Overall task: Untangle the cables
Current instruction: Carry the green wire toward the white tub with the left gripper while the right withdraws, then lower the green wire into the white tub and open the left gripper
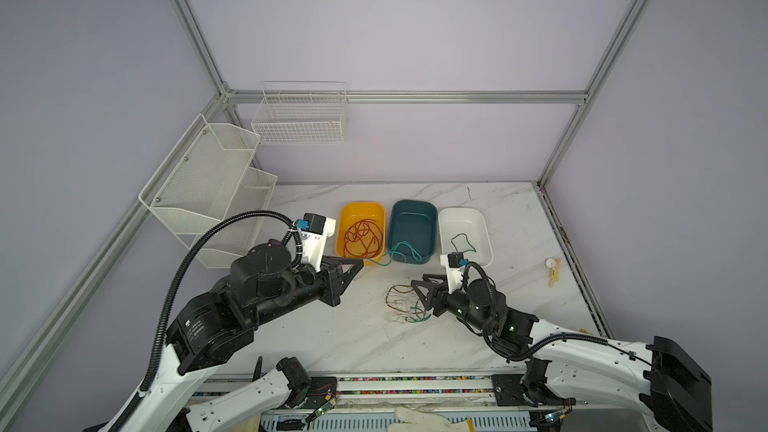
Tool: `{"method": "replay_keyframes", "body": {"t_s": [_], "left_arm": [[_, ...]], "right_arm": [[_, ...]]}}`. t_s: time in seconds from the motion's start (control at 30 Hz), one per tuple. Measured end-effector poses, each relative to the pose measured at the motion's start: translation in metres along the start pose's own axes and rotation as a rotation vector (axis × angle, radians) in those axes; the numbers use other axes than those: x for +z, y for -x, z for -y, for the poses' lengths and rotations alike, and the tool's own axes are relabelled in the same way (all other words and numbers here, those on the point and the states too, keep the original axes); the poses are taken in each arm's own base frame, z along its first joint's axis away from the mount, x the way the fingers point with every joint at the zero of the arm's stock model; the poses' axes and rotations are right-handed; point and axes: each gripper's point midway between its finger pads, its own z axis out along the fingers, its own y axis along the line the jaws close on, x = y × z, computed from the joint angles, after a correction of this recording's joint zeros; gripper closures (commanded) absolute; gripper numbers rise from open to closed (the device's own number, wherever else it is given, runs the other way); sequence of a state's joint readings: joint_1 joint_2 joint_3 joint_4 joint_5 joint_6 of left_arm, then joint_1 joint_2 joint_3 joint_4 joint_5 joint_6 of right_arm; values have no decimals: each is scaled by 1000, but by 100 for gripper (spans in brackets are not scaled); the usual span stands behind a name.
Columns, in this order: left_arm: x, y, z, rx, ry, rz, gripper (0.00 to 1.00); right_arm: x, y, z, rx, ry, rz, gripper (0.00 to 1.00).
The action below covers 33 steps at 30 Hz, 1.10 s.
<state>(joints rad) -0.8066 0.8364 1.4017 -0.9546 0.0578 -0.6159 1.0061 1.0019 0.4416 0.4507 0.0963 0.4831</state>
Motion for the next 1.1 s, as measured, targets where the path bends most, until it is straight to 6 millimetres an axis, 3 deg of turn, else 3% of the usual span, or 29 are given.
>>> {"method": "replay_keyframes", "body": {"t_s": [0.2, 0.3, 0.47, 0.6, 0.77, 0.87, 1.1], "left_arm": [[45, -4, 0, 34, 18, -85, 100], [79, -11, -4, 68, 41, -155, 100], [127, -14, -7, 122, 65, -231, 100], [161, -6, -7, 171, 68, -260, 100], [220, 3, -12, 225, 75, -292, 100], [257, 0, -19, 241, 80, -332, 100], [336, -13, -37, 259, 93, -409, 100]], "right_arm": [[-41, 45, 4, 58, -43, 167, 31], [-68, 65, 13, 101, -95, 251, 28], [-103, 81, 32, 146, -196, 322, 20], [-131, 98, 42, 178, -267, 377, 14], [-169, 117, 49, 207, -308, 447, 11], [-189, 124, 53, 224, -318, 483, 3], [-216, 135, 50, 251, -283, 526, 2]]}}
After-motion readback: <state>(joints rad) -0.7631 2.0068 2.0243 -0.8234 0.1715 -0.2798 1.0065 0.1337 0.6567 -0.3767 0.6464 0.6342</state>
